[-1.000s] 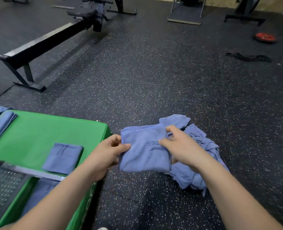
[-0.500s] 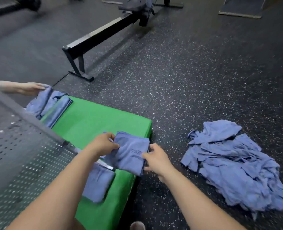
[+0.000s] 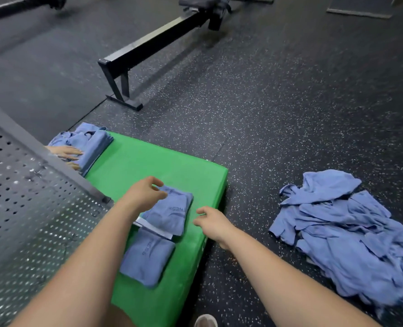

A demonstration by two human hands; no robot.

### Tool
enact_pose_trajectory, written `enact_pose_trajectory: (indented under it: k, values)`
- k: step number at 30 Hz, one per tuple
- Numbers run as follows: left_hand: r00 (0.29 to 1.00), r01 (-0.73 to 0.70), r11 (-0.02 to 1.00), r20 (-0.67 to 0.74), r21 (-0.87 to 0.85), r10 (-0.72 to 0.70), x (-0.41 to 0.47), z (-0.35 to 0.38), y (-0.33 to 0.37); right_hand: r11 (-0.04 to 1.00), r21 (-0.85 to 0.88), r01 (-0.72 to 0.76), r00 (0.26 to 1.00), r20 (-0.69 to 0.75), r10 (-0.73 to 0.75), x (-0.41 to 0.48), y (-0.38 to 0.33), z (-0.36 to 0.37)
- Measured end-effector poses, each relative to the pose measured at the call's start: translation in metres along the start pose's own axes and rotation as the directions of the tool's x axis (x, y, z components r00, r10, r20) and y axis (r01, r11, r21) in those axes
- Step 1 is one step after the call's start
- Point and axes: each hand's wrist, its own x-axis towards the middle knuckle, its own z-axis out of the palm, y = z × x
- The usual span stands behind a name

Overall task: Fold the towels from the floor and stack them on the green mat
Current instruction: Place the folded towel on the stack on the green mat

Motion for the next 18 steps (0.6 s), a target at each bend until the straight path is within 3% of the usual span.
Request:
enact_pose_trajectory:
  k: [8, 18]
  values:
    - [0.963, -0.223, 0.975, 0.157, 0.0, 0.22, -0.035, 0.06, 0.072, 0.976, -0.22, 0.0, 0.996, -0.086, -0.019, -0.022, 0.069, -0.088]
    - [0.81, -0.48, 0.875, 0.414, 0.062, 0.415, -0.078, 0.145, 0.158, 0.905, -0.335, -0.264, 0.931, -0.335, 0.147, -0.061, 0.213, -0.229]
